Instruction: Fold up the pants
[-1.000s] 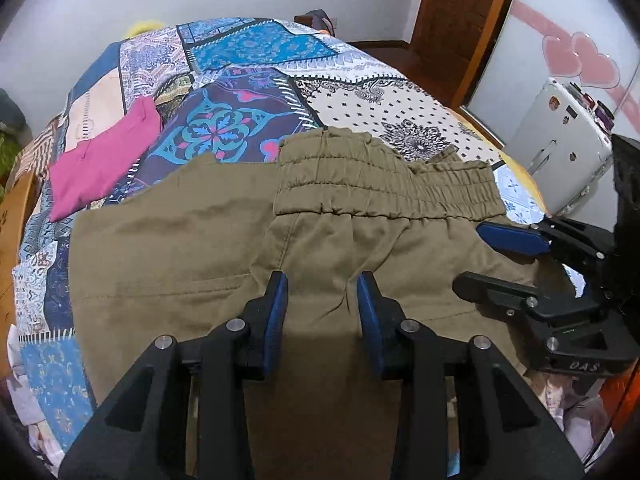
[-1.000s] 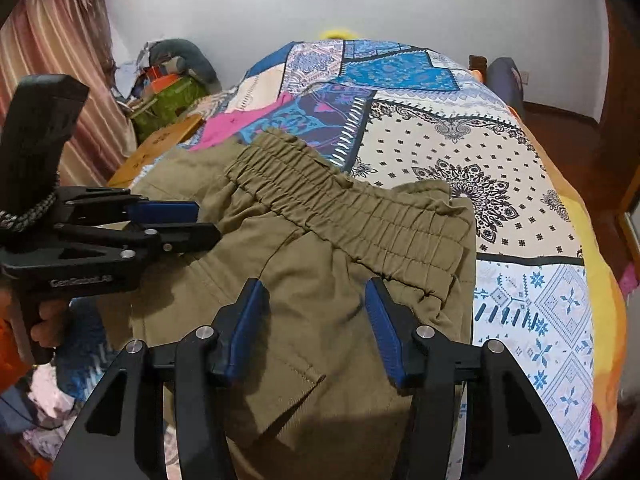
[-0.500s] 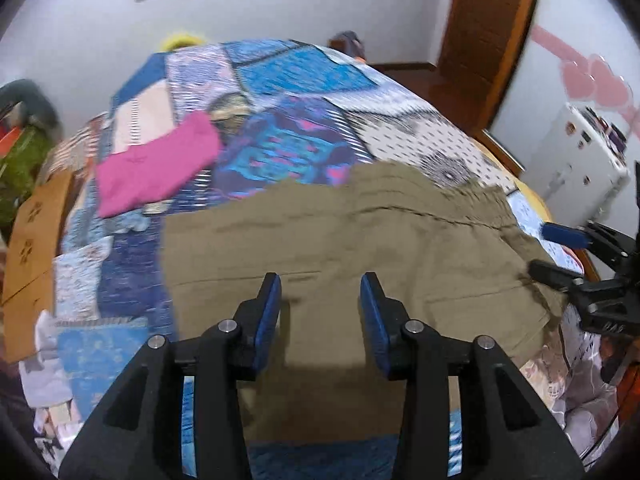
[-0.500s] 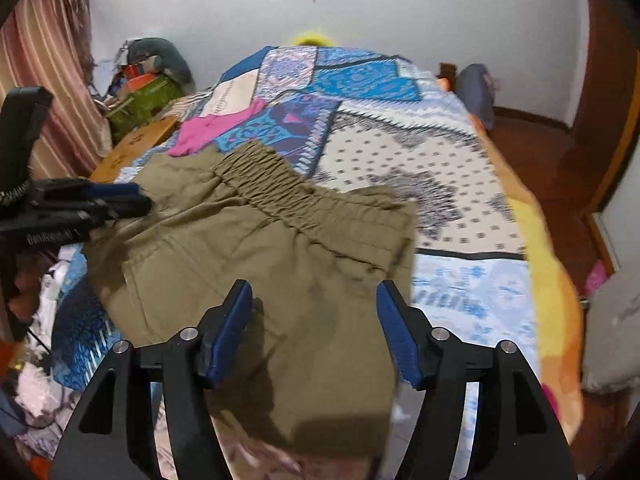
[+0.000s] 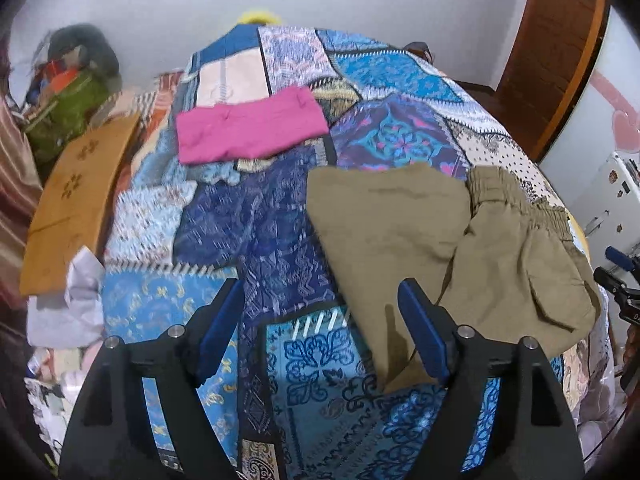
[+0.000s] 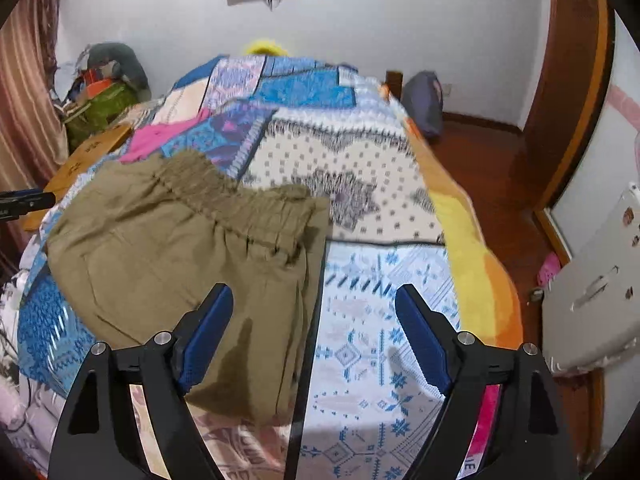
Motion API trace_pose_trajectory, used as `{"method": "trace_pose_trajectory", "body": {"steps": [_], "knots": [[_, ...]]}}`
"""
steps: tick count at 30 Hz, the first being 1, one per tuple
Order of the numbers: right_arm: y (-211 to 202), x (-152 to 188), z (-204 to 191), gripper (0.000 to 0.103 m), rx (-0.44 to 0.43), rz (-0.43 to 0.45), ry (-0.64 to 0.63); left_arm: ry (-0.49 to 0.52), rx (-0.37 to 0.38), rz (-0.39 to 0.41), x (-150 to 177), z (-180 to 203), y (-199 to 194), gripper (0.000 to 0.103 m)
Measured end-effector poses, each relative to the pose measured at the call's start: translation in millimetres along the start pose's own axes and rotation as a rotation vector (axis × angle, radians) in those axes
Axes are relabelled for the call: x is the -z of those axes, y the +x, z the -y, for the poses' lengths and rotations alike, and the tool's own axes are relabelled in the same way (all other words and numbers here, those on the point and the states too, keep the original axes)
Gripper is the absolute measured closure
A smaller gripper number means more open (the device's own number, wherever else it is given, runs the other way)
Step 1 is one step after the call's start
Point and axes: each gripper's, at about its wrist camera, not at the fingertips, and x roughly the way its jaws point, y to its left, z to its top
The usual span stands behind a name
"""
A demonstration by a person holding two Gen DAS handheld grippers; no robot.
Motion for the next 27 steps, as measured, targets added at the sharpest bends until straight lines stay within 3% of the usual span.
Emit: {"method": "trace_pose_trajectory", "body": {"steps": [4, 8, 13, 17, 24, 25, 26, 27], "knots": [[9, 4, -1, 0.022, -0.045, -0.03, 0.013, -0.015, 0.064, -0.057, 3, 2, 22, 0.023], [25, 2, -1, 0.022, -0.083, -0.056, 0.025, 0.008, 0.055, -0.098, 1, 11, 42, 0.023], [39, -1, 5, 0.022, -0.145, -0.072, 0.065, 0.01, 0.109, -0.1, -8, 20, 52, 0.024], [47, -2, 12, 0.022, -0.211, -0.097, 0.109, 0.008, 0.17, -0.126, -14, 26, 63, 0.03], [63, -12, 16, 0.022, -0.297, -0.147, 0.148, 0.034, 0.162, -0.105, -15, 36, 68, 0.033], [64, -13, 16, 0.024, -0.306, -0.148, 0.146, 0.028, 0.176, -0.108, -16, 34, 67, 0.039], [66, -14, 15, 0.027, -0.332, -0.148, 0.142, 0.033, 0.181, -0.102, -16, 34, 66, 0.053], [65, -15, 16, 0.038, -0.353, -0.145, 0.142, 0.046, 0.172, -0.094, -17, 35, 64, 0.059]]}}
